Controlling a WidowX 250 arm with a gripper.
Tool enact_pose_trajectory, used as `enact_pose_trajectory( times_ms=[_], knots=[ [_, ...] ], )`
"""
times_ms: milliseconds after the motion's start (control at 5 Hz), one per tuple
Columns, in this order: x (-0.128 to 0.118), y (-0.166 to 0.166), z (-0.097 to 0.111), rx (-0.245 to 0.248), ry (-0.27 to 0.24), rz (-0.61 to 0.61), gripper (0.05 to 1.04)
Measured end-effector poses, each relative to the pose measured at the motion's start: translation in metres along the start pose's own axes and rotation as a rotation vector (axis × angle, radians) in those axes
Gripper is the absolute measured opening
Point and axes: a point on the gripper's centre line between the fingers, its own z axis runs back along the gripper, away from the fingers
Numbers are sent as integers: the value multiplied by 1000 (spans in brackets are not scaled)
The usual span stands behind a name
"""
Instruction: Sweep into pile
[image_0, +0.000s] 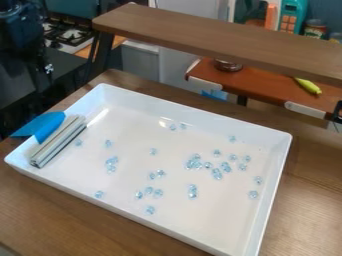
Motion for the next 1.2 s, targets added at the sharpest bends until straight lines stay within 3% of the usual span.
enact_pose_trajectory(
  times_ms=[200, 600, 800, 1200],
  knots=[
    [-3, -2, -12, -19, 26, 7, 1000],
    [-2, -7, -59, 9, 72, 76, 1000],
    [1, -6, -75, 35, 64, 132, 1000],
    [-4, -11, -93, 31, 55, 198, 1000]
  ],
)
